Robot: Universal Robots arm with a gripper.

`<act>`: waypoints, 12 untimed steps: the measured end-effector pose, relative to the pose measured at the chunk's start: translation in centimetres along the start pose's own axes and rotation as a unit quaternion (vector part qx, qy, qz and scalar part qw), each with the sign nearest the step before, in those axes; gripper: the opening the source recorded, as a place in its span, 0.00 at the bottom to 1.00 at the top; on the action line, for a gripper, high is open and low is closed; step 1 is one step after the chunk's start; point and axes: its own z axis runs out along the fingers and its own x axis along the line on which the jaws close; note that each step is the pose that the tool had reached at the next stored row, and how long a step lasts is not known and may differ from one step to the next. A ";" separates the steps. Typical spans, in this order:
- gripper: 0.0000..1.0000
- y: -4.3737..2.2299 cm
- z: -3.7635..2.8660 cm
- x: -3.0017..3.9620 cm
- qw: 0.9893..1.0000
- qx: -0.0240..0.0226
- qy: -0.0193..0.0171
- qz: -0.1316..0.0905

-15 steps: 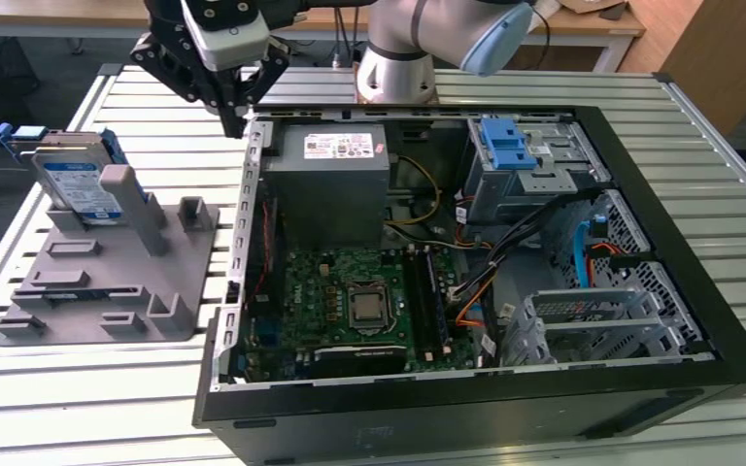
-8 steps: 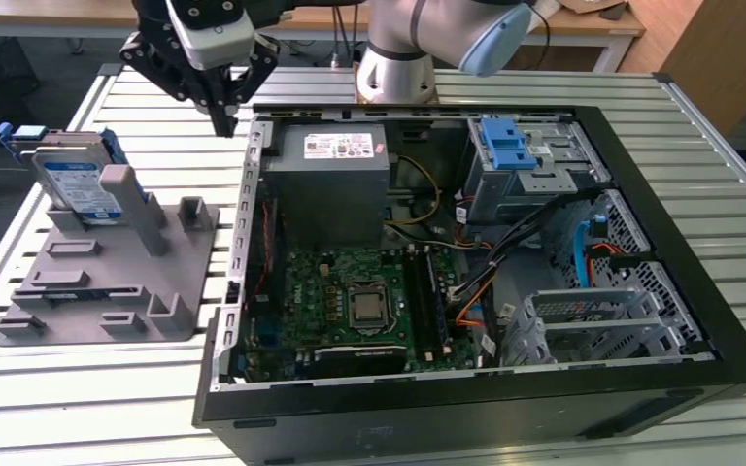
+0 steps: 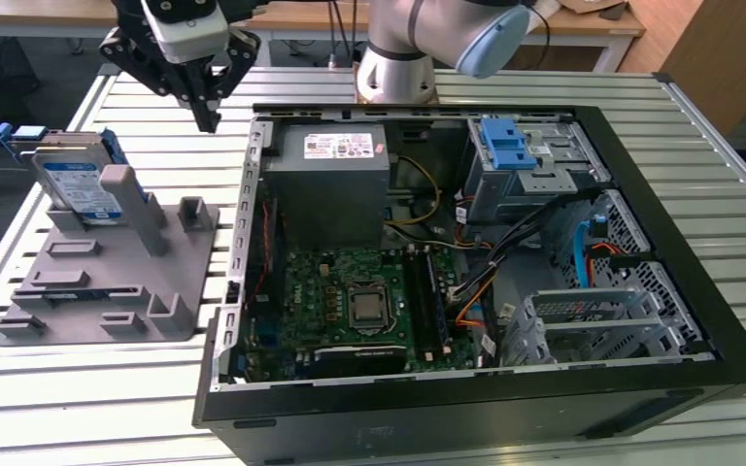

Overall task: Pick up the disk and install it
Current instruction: 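Reach for the disk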

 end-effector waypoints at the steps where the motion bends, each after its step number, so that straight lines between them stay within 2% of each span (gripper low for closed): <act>1: 0.11 -0.01 0.01 0.12 1.000 0.000 0.000 0.000; 12: 0.11 -0.02 0.02 0.32 1.000 0.000 0.000 0.000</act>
